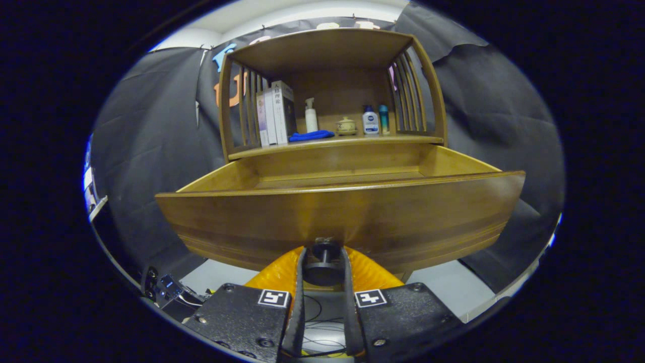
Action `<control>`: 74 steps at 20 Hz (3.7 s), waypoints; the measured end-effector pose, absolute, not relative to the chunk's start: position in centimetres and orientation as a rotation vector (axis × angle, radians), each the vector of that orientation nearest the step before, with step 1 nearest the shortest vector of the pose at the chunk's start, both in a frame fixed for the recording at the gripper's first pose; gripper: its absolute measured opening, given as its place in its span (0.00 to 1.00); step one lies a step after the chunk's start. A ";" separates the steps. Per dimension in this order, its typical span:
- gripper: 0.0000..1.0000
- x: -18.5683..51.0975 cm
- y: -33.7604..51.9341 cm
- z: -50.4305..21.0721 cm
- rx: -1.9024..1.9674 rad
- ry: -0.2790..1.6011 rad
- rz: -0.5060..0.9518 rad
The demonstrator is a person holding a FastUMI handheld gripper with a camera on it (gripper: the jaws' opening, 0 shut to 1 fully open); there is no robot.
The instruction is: Pull open the drawer, take out the items inside it, and place them on the countertop above the cabinet.
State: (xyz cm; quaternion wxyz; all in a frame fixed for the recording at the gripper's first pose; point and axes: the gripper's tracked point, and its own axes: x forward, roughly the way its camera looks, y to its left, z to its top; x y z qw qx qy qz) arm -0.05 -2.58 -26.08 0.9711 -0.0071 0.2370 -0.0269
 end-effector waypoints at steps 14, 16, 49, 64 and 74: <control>0.86 -2.5 1.4 -16.9 0.076 0.635 0.168; 0.89 -1.7 2.1 -15.2 0.044 0.637 0.172; 0.74 11.5 -2.7 -28.5 0.001 1.443 -0.193; 0.42 12.0 -2.7 -26.6 0.055 1.271 -0.180; 0.42 14.2 -2.1 -17.8 0.071 1.104 -0.127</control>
